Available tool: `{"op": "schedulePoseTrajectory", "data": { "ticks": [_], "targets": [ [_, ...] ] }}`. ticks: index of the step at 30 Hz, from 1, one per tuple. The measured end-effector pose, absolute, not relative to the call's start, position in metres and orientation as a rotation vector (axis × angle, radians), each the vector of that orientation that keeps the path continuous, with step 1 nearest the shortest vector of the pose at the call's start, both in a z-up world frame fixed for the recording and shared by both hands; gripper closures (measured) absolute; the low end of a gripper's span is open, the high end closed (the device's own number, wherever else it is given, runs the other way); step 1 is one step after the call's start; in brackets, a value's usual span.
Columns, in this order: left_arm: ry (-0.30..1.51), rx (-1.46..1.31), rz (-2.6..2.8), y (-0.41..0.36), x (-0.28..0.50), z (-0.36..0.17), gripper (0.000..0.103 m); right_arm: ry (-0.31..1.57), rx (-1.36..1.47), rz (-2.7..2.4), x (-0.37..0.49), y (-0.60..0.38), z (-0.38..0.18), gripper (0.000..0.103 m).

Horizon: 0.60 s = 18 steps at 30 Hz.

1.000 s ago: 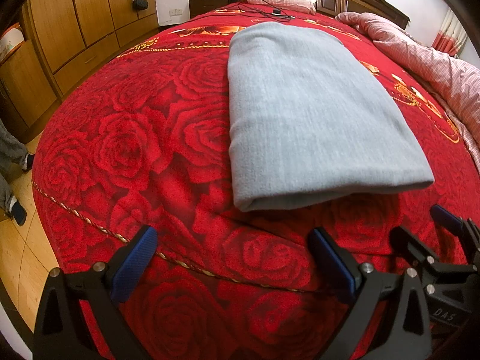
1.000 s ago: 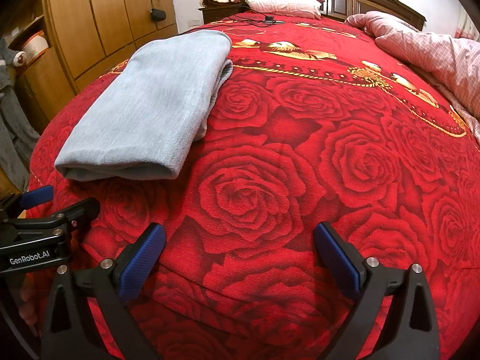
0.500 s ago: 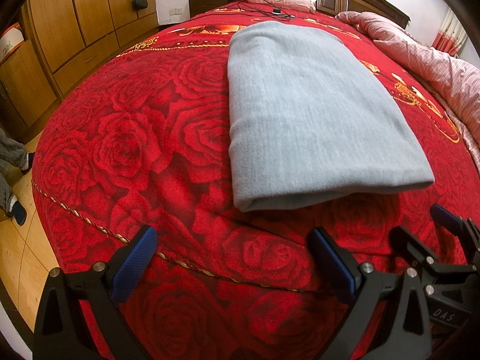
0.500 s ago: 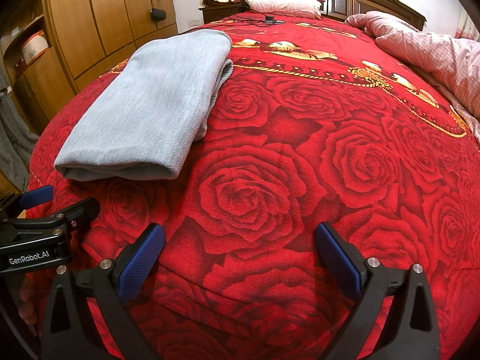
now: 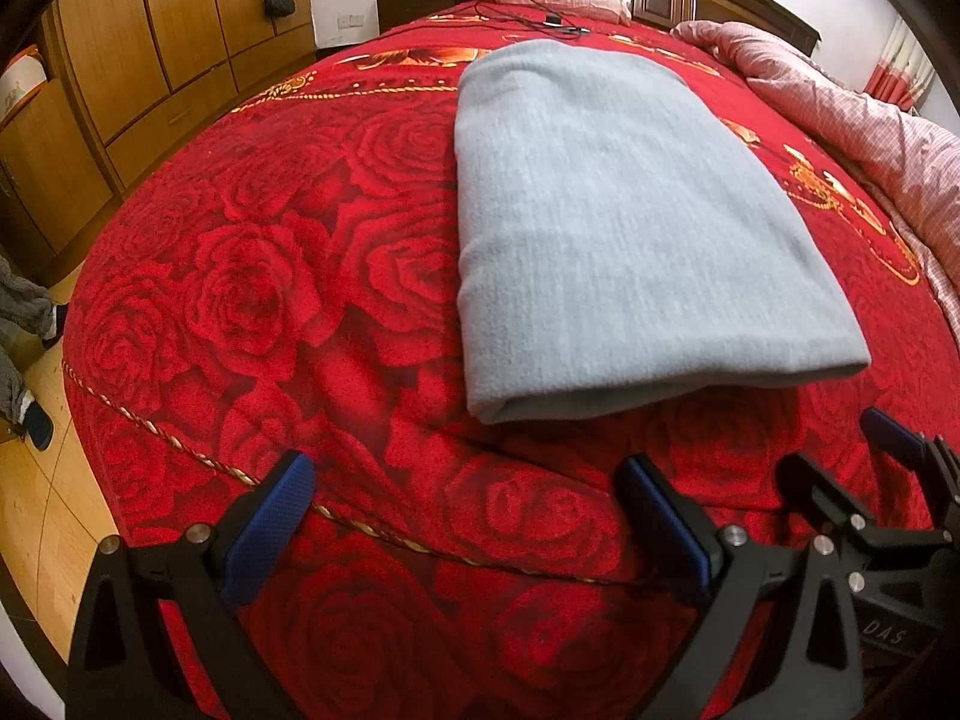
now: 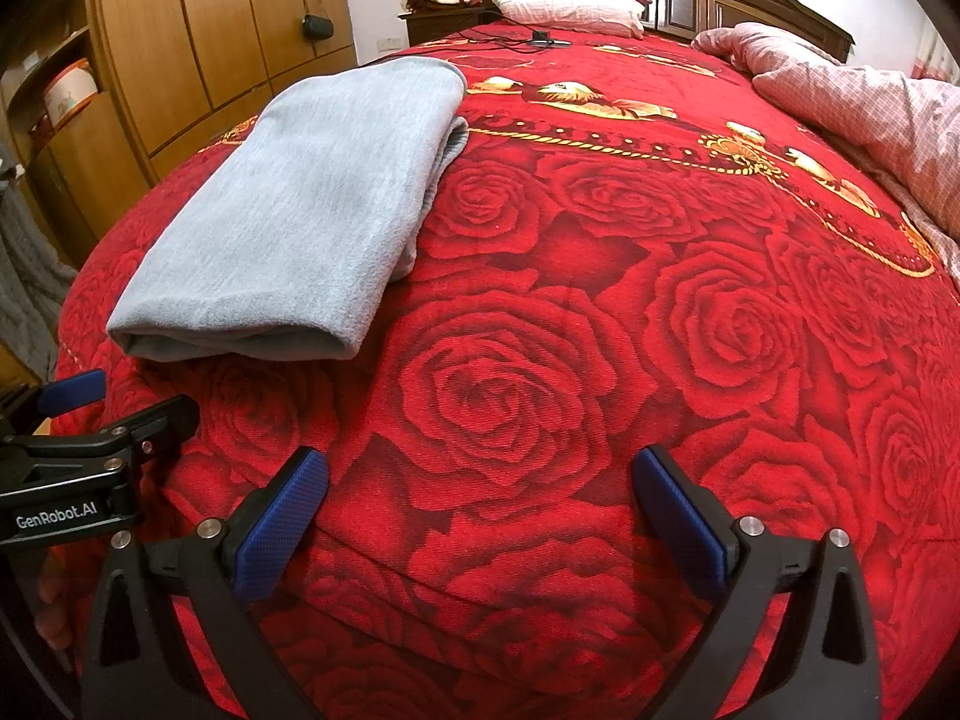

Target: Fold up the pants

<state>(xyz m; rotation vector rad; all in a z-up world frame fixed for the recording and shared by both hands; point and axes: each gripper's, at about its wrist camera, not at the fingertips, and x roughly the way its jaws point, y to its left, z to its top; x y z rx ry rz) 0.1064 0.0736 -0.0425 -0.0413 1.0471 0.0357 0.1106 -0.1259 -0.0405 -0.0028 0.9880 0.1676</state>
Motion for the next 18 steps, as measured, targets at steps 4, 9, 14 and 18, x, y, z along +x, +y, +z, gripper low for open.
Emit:
{"op": "schedulePoseTrajectory", "data": {
  "ticks": [4,9,14,18],
  "targets": [
    [1.053,-0.040,0.033,0.0734,0.1074,-0.0437,0.000,0.987,-0.004,0.166,0.1113,-0.1245,-0.0411,0.000],
    [1.055,-0.039,0.032,0.0738,0.1075,-0.0435,0.000,0.987,-0.004,0.166,0.1114,-0.1241,-0.0412,0.000],
    [1.058,-0.040,0.031,0.0737,0.1077,-0.0434,0.000,0.986,-0.005,0.165,0.1117,-0.1245,-0.0413,0.000],
    [1.059,-0.039,0.030,0.0739,0.1092,-0.0436,0.000,0.986,-0.004,0.167,0.1118,-0.1248,-0.0417,0.000]
  ]
}}
